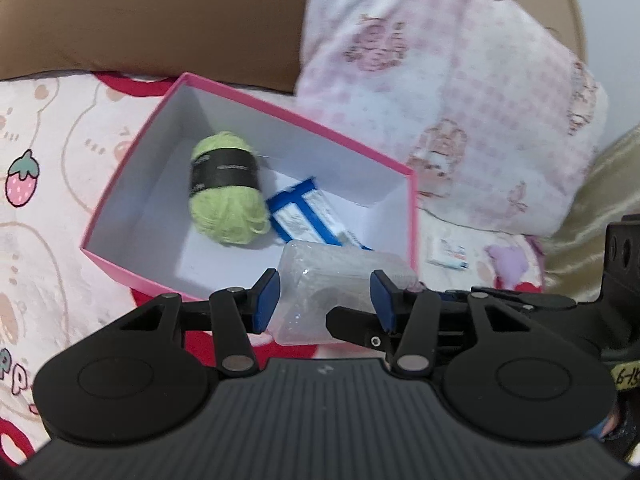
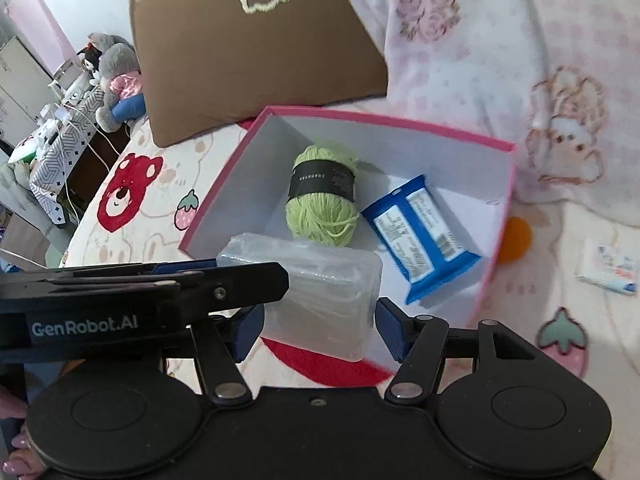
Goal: Organize objects
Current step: 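Lower the clear plastic box into the pink box beside the yarn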
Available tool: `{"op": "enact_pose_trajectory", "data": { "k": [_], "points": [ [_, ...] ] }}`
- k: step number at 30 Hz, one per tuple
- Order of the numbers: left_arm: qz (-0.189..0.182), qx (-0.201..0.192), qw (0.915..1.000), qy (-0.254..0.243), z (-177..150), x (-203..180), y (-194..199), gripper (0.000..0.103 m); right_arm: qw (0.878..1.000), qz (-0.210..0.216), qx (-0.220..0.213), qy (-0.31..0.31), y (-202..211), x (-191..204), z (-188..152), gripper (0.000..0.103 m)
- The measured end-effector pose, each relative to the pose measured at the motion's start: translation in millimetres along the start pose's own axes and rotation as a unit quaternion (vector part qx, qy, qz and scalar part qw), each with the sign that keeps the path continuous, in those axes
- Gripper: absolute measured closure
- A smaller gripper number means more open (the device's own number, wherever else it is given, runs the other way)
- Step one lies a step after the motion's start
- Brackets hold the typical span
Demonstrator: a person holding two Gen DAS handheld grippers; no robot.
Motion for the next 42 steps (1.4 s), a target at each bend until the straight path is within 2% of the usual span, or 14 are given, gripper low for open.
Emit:
{"op": "enact_pose_trajectory", "data": {
  "k": [6, 11, 24, 33, 37, 42],
  "points": [
    [0.023, 0.015, 0.9996, 0.003, 5.7, 32.5, -28.8, 0.055, 0.999, 0.017, 0.021, -0.033, -42.6, -3.0, 9.6, 0.039],
    [0.032, 0.046, 0.9984, -0.004, 4.3, 48.1, -49.8, 0.055, 0.998, 0.026, 0.035, -0.05, -68.2, -7.5, 10.4, 0.041],
    [0.044, 0.09, 0.995, -0.009, -6.9, 71.9, -93.6, 0.056, 0.995, 0.012, 0.068, -0.077, -114.6, -22.2, 7.7, 0.044],
    [0.069, 0.096, 0.993, 0.002, -14.9, 89.0, -110.9, 0.058, 0.992, 0.015, 0.081, -0.096, -136.4, -26.2, 2.9, 0.05],
    [0.079, 0.092, 0.9926, 0.002, -15.1, 92.1, -114.6, 0.061, 0.993, 0.009, 0.076, -0.095, -137.7, -24.8, 3.9, 0.057],
    [0.079, 0.077, 0.9938, -0.01, -15.0, 91.6, -118.7, 0.062, 0.995, -0.001, 0.059, -0.078, -136.9, -23.5, 4.7, 0.058]
  ]
}}
Point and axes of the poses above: each gripper's, at about its wrist camera, not at the fingertips, and y roughly against the way its jaws point, x to its left, z to its top, the point moved 8 cm from there along -y, roughly the way its jaws point, and after that the axes turned 15 degrees about -y, right-handed, at the moved point
